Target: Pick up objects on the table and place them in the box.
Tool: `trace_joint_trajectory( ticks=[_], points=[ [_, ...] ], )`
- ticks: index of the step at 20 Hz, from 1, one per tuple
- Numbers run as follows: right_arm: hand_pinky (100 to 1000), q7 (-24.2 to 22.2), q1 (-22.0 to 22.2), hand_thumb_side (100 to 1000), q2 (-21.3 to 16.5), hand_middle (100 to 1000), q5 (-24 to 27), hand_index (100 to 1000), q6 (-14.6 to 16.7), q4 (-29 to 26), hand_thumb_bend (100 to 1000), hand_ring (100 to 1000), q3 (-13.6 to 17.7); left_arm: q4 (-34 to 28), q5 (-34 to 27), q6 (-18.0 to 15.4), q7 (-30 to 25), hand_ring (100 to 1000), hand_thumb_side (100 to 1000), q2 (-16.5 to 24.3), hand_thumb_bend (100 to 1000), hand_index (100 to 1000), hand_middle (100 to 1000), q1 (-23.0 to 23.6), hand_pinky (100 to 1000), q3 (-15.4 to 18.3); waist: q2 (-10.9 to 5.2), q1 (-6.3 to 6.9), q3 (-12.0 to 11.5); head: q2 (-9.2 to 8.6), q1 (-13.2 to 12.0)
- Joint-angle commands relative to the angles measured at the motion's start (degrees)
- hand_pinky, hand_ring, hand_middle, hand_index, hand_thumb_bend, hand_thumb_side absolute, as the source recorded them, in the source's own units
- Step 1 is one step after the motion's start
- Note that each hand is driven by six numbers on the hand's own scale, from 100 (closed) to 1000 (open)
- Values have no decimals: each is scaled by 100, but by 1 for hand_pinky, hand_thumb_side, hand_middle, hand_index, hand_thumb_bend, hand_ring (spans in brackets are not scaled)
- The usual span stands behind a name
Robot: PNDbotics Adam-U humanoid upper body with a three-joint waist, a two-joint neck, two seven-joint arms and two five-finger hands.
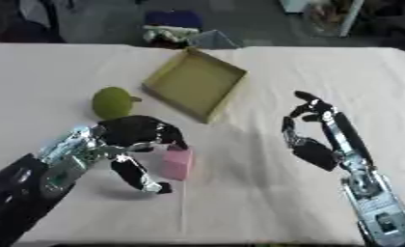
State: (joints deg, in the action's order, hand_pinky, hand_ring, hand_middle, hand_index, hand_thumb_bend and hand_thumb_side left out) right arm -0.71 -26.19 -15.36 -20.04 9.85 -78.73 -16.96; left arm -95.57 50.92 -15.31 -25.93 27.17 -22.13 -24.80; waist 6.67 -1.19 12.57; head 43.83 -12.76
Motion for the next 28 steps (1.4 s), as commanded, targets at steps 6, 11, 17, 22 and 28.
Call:
trace_joint_trajectory(
  ticks=[6,11,17,22,28],
  points=[
    [764,-7,-92,455,-66,617,-7,937,22,-62,100,831,34,-136,49,47,-86,760,589,168,529,880,809,-71,803,159,-71,-6,3,29,19],
    [763,-11,-90,457,-65,617,1,938,23,-66,100,831,28,279,81,-48,-62,762,569,76,506,874,808,-197,805,99,-68,-5,17,29,22],
    [763,-13,-96,458,-57,617,8,937,22,-64,100,831,26,759,165,-189,164,705,531,-150,429,842,749,-395,761,36,-65,-14,31,29,10],
    [763,-13,-90,459,-61,617,9,938,23,-67,100,831,25,887,-159,-285,176,590,473,-198,314,738,602,-411,686,7,-63,-8,27,29,11],
    [763,-12,-84,461,-66,617,11,937,22,-65,100,831,27,623,-493,-122,349,499,386,-108,193,653,499,-462,632,174,-65,-8,17,29,27]
  ],
)
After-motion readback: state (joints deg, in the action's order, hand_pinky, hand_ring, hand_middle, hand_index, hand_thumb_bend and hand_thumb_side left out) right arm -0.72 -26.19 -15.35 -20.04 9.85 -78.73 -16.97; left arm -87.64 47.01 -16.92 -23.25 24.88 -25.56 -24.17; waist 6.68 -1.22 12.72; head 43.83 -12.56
